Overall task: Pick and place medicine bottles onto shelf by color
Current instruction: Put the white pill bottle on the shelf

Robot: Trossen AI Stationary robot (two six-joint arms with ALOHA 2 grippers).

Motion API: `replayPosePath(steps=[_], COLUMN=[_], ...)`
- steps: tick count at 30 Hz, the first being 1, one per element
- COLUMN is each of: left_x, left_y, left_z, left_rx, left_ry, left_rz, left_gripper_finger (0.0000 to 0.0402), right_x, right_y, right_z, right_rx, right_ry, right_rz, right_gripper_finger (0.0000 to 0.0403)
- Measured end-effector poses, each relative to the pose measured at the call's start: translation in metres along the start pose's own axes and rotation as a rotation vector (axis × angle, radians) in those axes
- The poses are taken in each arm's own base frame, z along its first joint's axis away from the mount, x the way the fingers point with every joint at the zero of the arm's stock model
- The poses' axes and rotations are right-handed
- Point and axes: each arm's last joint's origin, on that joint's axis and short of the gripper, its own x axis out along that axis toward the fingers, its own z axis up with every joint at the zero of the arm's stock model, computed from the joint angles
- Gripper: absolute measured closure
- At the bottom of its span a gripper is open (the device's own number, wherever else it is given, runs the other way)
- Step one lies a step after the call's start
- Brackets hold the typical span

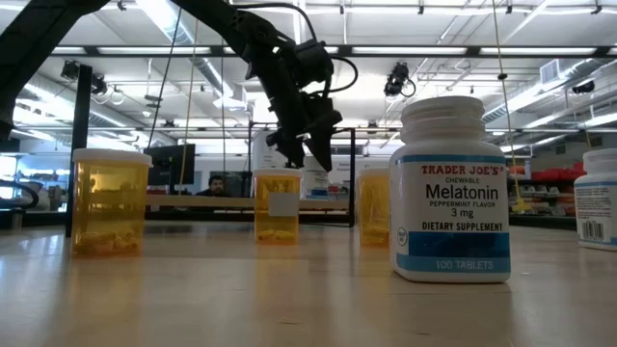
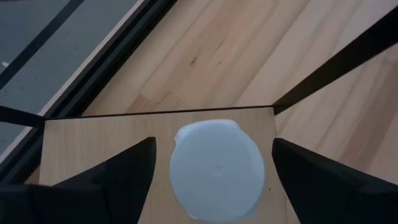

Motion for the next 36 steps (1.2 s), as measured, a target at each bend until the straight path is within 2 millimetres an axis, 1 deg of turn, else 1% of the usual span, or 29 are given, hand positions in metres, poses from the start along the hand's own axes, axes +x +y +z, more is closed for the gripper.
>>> replayPosePath(steps=[13,16,19,24,27,36], left_x=[0.0,0.0,-0.001,-0.002,-0.001,-0.005], left_y=[0.001,0.0,-0.002,-0.005,-0.01,-0.024], left_z=[-0.004,-0.005,-0.006,-0.009,-0.017,-0.022], left_rx=[-0.005,-0.004,-0.001,0.008,0.029,0.065], left_ry=[0.046,0.057,0.056,0.083,0.147,0.171], left_rz=[0.008,0.009,0.007,0.008,0.009,-0.002], left_gripper_finger=[0.02,0.0221,0.0223,0.0189,0.0182,0.022], right_x=[0.0,0.0,0.0,0.0,0.0,0.0], right_y=[0.0,0.0,0.0,0.0,0.0,0.0], right_z=[0.0,0.0,0.0,0.0,0.0,0.0], right_rx=[0.0,-0.001,-0.001,-0.001,-0.001,-0.001], right_ry=[0.0,0.0,0.0,0.0,0.0,0.001], right_rz=[0.0,0.0,0.0,0.0,0.0,0.0], right_gripper_finger=[0.0158,0.0158,0.0158,0.0158,0.0158,0.0158])
